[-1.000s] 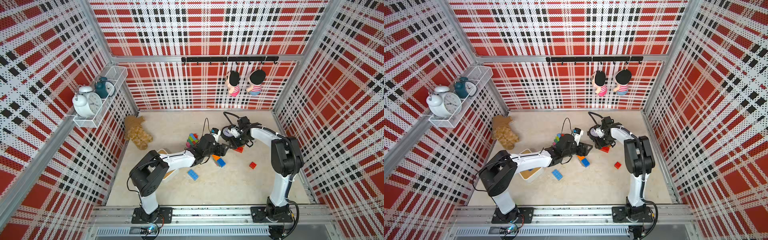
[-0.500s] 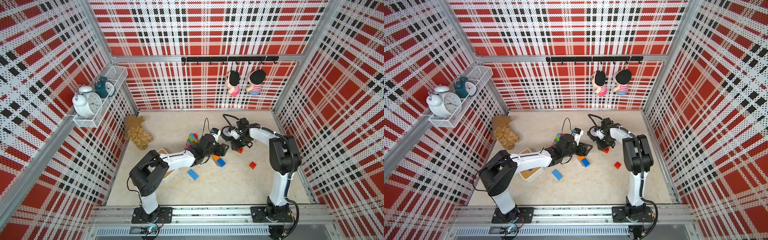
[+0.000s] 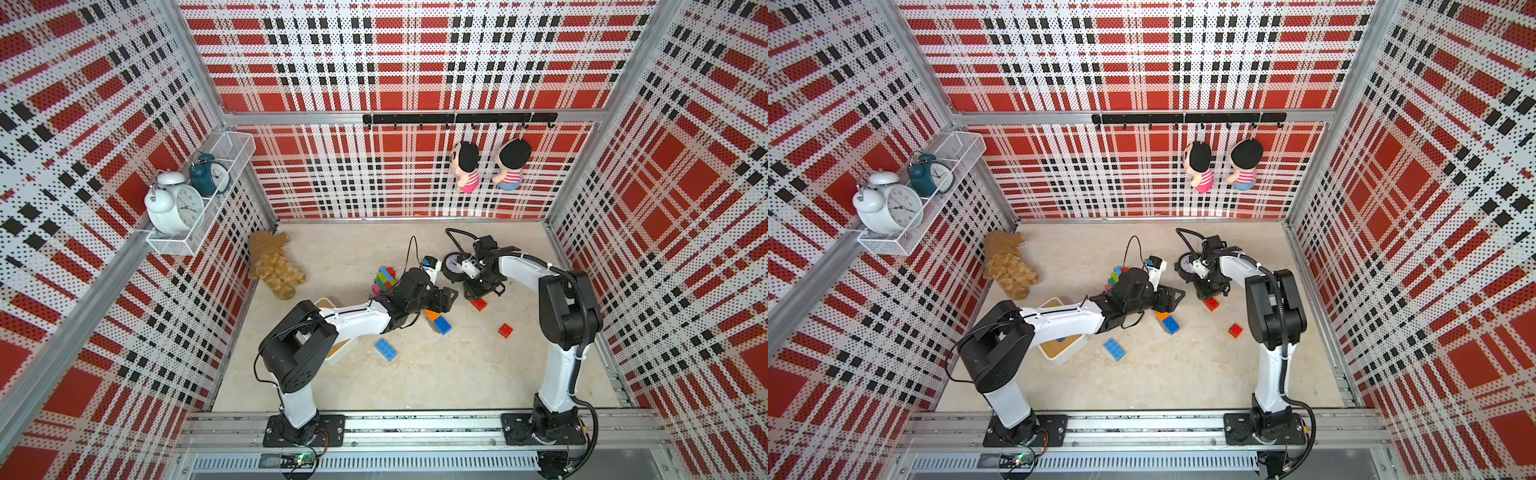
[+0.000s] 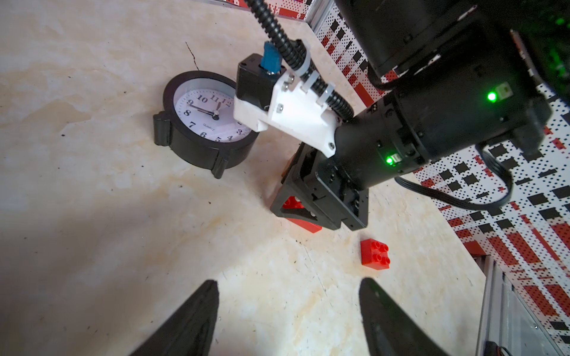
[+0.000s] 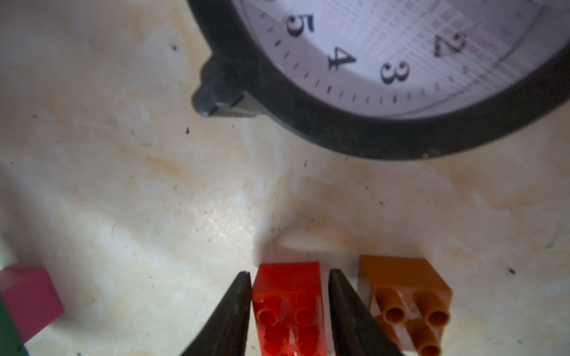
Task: Assemble a heart with building blocks
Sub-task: Pick up the building block from the center of the board.
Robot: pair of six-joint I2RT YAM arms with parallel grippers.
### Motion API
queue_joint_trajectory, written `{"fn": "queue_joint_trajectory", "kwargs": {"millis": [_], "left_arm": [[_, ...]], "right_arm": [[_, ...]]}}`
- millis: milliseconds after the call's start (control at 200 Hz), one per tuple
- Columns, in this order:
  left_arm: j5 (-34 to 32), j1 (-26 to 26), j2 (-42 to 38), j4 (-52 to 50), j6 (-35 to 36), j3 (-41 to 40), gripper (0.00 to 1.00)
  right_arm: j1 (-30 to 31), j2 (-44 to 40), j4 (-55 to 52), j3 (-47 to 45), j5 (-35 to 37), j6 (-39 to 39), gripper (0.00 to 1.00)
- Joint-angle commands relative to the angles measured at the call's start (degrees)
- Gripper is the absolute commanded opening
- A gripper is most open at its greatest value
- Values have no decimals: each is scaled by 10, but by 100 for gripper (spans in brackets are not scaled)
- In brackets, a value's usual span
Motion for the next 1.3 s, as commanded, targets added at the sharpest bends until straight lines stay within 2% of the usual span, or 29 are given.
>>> {"fn": "queue_joint_trajectory", "kwargs": {"millis": [0,366,712,887,1002,1168,1293], "left_arm": [[-3,-4,-1,0,3,5,75],[-5,-4,-2,0,3,3,75],[-16,-2,-14,0,0,-8,75],[-27,18,-57,18,-23,-59,76],[-12,42,-89,43,-51,-110,79],[21,61,-97,66,-70,-157,82],[44,67,-81,79,-75,-168,82]], "right_arm": [[-4,-4,-15,12,5,-4,44],[-4,-12,-26,6,14,-6,39],[-4,-28,-12,-5,-1,5,25],[-1,-78,11,-34,-6,42,21],[12,-134,36,-73,-9,80,14],[53,-197,21,-114,-15,124,10],[100,-226,-16,-122,-15,151,1]]}}
